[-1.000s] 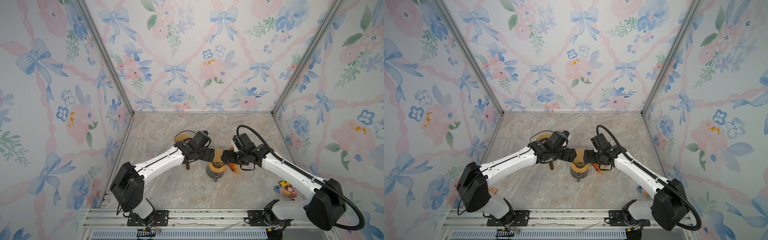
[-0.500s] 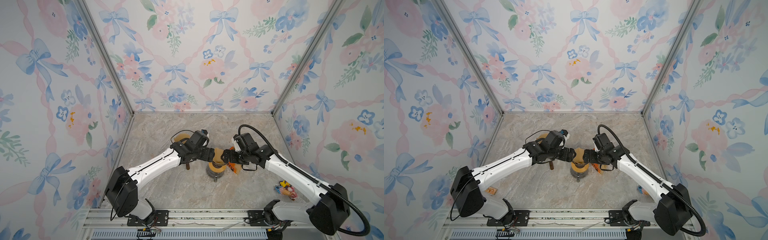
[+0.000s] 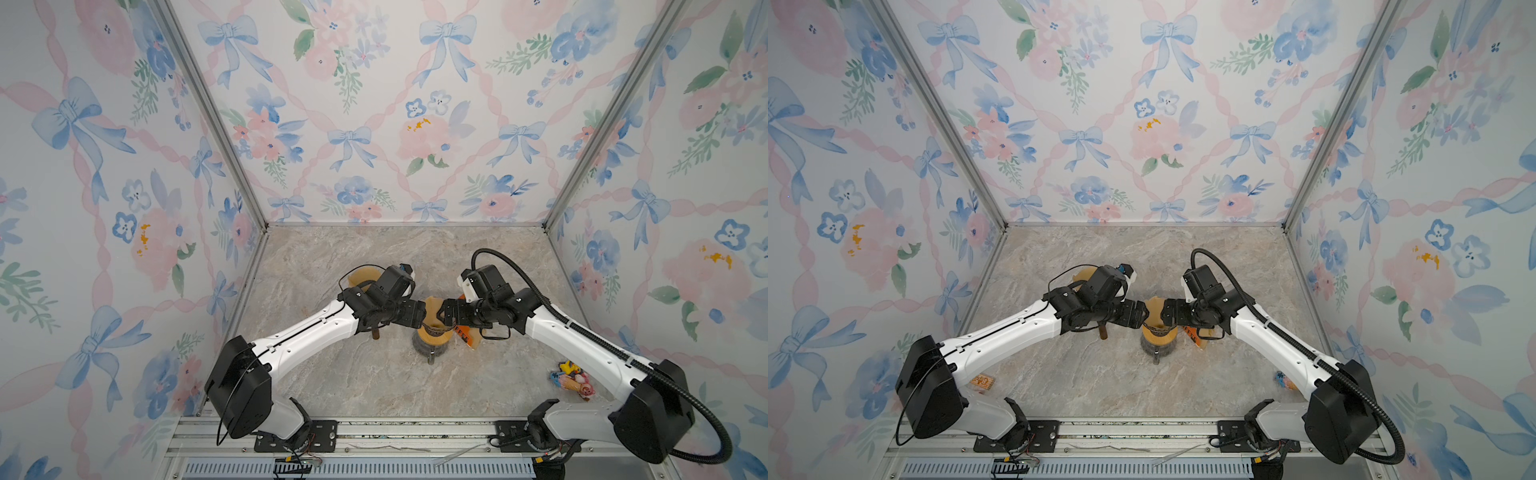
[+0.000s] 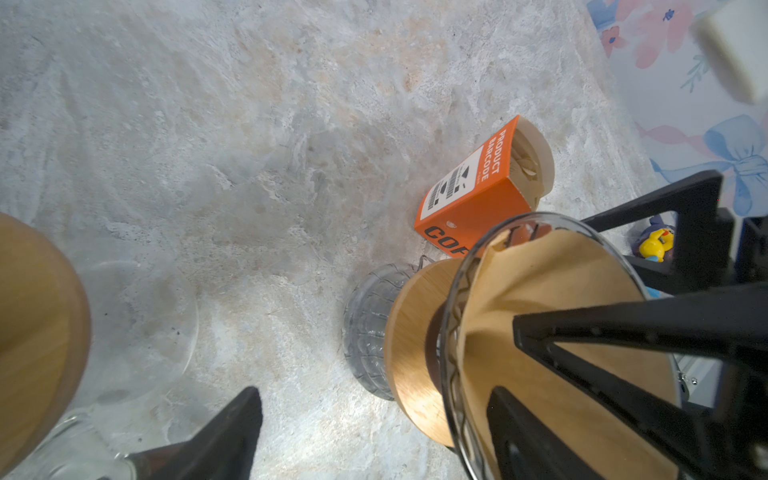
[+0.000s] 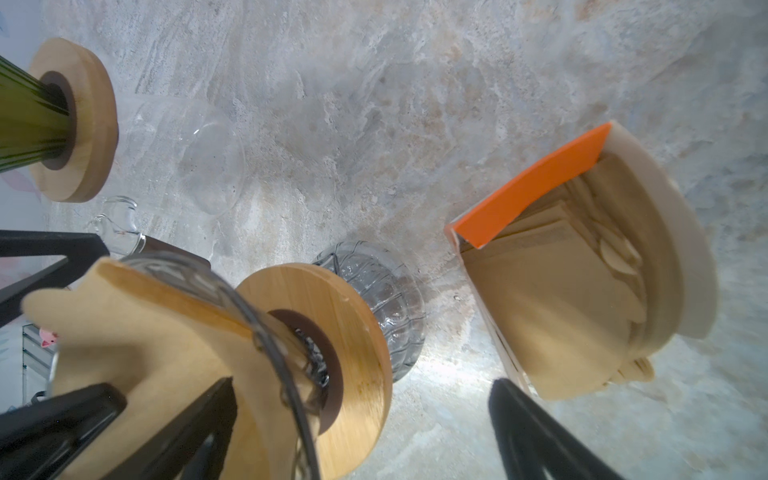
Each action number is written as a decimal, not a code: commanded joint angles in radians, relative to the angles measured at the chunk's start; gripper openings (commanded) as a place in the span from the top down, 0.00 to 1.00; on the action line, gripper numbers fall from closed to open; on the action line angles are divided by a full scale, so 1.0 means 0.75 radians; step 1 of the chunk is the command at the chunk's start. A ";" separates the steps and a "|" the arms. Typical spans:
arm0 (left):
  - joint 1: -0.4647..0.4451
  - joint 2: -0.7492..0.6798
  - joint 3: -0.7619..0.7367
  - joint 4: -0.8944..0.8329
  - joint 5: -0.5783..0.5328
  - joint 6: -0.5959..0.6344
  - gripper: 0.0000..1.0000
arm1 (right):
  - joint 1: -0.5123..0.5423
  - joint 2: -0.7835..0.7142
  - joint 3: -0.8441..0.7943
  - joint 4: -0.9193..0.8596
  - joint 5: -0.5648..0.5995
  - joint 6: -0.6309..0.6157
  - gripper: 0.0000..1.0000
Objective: Place the coffee filter in the dripper
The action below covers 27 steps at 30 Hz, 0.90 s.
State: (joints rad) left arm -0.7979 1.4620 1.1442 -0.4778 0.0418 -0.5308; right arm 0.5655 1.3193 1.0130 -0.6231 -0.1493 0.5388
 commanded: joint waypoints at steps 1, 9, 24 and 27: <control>0.006 -0.022 -0.020 -0.014 -0.018 0.010 0.13 | -0.024 0.013 0.002 -0.005 0.032 0.012 0.03; 0.006 -0.017 -0.020 -0.013 -0.018 0.009 0.13 | -0.040 -0.008 -0.052 0.002 0.044 0.029 0.03; 0.004 -0.014 -0.019 -0.013 -0.007 0.003 0.13 | -0.049 -0.114 -0.056 0.040 -0.034 0.015 0.03; 0.001 -0.014 -0.016 -0.013 -0.010 0.001 0.13 | -0.050 -0.115 -0.067 0.071 -0.076 0.021 0.02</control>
State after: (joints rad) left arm -0.7982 1.4620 1.1435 -0.4778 0.0418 -0.5312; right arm 0.5373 1.2427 0.9756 -0.6003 -0.1673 0.5541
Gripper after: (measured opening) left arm 0.870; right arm 0.976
